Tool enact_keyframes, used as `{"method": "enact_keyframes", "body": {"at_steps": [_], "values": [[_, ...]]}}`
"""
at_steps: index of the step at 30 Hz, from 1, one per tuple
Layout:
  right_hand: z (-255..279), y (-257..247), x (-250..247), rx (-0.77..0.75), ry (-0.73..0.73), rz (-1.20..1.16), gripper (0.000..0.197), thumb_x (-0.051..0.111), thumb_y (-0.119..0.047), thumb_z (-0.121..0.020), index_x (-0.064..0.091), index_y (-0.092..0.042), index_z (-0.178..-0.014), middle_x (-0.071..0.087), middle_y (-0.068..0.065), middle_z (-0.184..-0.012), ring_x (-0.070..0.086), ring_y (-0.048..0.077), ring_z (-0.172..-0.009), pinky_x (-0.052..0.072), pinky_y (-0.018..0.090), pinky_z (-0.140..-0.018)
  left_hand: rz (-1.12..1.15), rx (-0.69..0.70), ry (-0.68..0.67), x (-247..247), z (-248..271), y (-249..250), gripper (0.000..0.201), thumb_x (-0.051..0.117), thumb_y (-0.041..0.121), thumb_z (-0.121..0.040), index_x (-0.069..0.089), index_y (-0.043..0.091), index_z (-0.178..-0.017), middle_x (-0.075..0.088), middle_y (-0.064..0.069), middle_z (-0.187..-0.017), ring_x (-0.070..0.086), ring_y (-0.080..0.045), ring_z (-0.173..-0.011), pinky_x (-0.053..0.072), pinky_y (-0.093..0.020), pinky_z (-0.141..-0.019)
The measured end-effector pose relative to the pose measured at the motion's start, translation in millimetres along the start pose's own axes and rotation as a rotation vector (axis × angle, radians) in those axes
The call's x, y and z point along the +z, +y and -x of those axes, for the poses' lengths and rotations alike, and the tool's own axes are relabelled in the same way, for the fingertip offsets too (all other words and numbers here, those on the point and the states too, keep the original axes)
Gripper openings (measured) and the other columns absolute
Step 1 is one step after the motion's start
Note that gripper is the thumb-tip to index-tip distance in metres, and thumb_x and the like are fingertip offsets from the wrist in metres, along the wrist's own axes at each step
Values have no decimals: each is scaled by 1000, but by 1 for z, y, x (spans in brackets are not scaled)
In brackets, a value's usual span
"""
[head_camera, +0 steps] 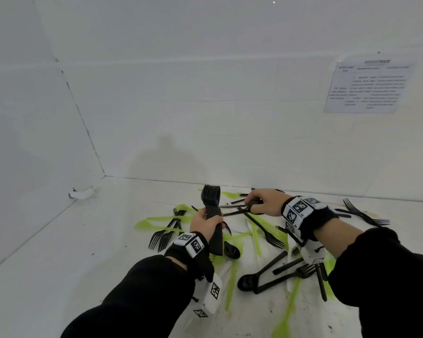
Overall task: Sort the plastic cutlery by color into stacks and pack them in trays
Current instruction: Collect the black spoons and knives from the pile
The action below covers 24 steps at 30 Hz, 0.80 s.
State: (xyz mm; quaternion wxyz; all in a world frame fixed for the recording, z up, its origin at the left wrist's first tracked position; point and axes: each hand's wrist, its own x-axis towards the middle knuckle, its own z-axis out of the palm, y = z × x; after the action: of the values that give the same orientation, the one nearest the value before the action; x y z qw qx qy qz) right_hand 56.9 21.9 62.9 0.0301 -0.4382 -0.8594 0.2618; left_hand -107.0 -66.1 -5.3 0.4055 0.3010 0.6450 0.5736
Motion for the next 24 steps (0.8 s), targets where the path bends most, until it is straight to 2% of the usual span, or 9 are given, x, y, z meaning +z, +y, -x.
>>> {"method": "enact_keyframes", "body": {"at_steps": [3,5,7,9,12,14,17,20,24], "values": [[8,-11,-15,51,-143,-34,20,59,-20,-83,67,-21,-101,55,-8,-78,49,16,-74,40,21,-61,-103,63,32,3,3,1,15,60,-1,-81,62,4,-94,61,-7,-80,55,-15,-61,47,-25,-61],[13,-16,-19,52,-215,22,16,67,-23,-78,67,-22,-93,55,-6,-79,47,10,-58,36,15,-48,-122,83,21,5,5,2,18,59,0,-81,62,3,-99,61,-7,-80,55,-15,-62,45,-23,-58],[15,-20,-20,33,-297,126,23,71,-16,-75,67,-21,-97,54,-3,-85,40,0,-37,32,10,-38,-150,86,-1,8,8,2,19,58,0,-81,61,3,-99,61,-8,-82,55,-16,-64,45,-24,-59],[15,-23,-19,10,-313,181,31,67,-10,-77,66,-15,-108,54,1,-86,37,0,-29,30,9,-34,-138,59,-60,11,13,4,16,61,2,-76,61,6,-91,61,-8,-79,56,-18,-66,45,-25,-63],[17,-24,-17,-4,-271,153,31,59,-19,-84,64,-16,-114,53,0,-74,40,6,-39,34,12,-39,-90,18,-143,17,21,7,23,59,14,-55,59,13,-78,61,-7,-76,59,-25,-71,49,-31,-71],[19,-22,-16,17,-265,107,27,55,-24,-87,64,-14,-111,46,0,-62,39,13,-45,35,17,-45,-85,21,-163,20,24,8,27,56,17,-51,59,13,-78,61,-8,-76,59,-24,-69,48,-31,-69],[24,-18,-18,15,-247,30,24,55,-26,-89,64,-12,-106,46,2,-61,42,15,-48,38,20,-50,-82,20,-188,22,28,9,21,60,15,-60,57,11,-81,59,-8,-79,59,-27,-70,47,-29,-64],[26,-12,-20,-10,-185,-117,21,59,-17,-89,61,-5,-105,45,2,-58,42,8,-39,39,19,-46,-35,-24,-219,25,31,8,7,56,3,-80,53,8,-84,56,-5,-74,62,-20,-57,45,-25,-53],[26,0,-16,-36,-58,-251,19,63,-9,-86,55,-14,-102,51,0,-63,49,11,-47,46,19,-45,-27,-56,-246,32,35,9,14,47,-4,-86,52,8,-80,52,-8,-70,56,-13,-41,42,-21,-43]]}}
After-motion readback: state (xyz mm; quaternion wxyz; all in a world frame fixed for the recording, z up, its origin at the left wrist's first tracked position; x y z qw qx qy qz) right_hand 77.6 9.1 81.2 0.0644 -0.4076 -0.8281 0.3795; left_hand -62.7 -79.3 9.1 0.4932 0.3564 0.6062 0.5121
